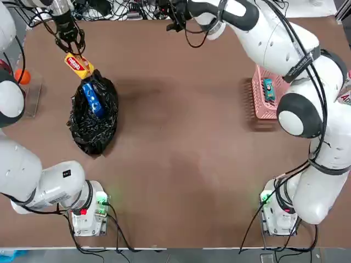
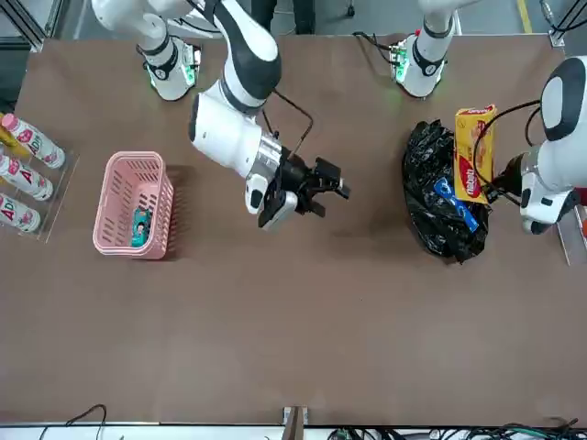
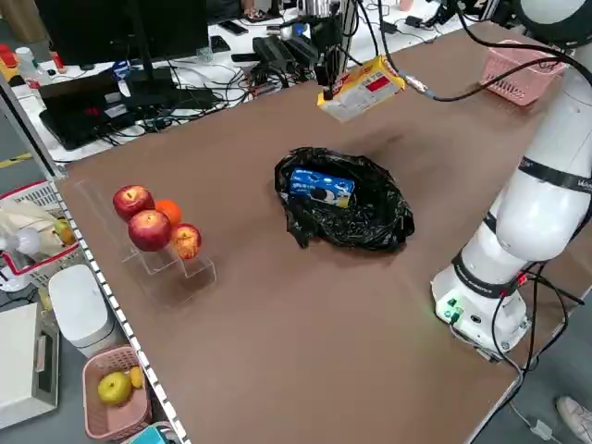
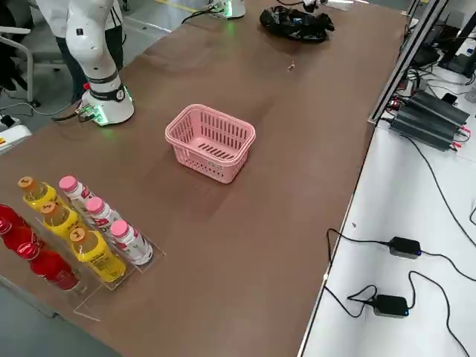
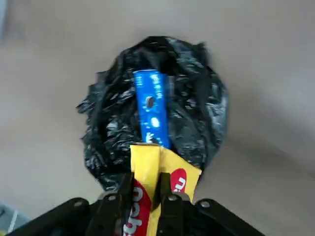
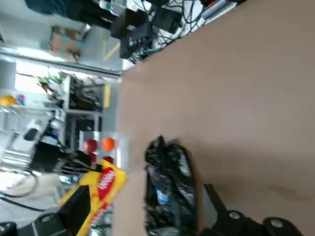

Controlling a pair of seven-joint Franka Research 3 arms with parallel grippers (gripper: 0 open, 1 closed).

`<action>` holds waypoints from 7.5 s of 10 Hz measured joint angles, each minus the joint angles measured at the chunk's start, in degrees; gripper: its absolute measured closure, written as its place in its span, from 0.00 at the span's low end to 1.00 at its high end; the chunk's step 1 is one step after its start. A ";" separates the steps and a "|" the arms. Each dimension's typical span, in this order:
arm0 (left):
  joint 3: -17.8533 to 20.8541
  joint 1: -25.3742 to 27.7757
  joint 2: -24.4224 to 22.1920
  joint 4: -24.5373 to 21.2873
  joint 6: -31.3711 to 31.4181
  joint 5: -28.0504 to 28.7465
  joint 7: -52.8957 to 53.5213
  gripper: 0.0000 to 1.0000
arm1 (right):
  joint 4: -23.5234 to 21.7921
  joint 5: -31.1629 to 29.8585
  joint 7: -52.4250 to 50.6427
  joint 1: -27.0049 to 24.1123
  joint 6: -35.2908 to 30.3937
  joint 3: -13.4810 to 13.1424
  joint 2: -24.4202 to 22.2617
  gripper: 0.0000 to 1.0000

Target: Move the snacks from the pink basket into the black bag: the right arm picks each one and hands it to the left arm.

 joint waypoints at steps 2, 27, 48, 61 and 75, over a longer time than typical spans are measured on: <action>0.03 0.79 0.00 -0.01 -3.48 3.38 -9.70 0.74 | -0.37 -10.68 0.05 -1.96 -5.83 -0.12 -0.52 0.00; -2.31 -1.46 13.76 2.23 -6.30 16.39 -54.91 0.00 | -43.69 -59.13 -12.80 -26.73 -21.95 -14.46 -31.76 0.00; 10.61 -12.99 -3.61 22.42 -11.20 -8.14 22.12 0.00 | -62.72 -58.76 -11.34 -29.86 17.52 -12.95 -22.34 0.09; 11.63 -16.49 -3.30 22.42 -10.80 -5.95 27.76 0.00 | -63.37 -58.76 -19.89 -30.90 25.57 -13.35 -15.94 0.09; 9.99 -16.36 -2.95 22.21 -10.80 -5.94 27.30 0.00 | -63.19 -58.74 -21.24 -38.07 35.47 -5.66 -8.42 0.10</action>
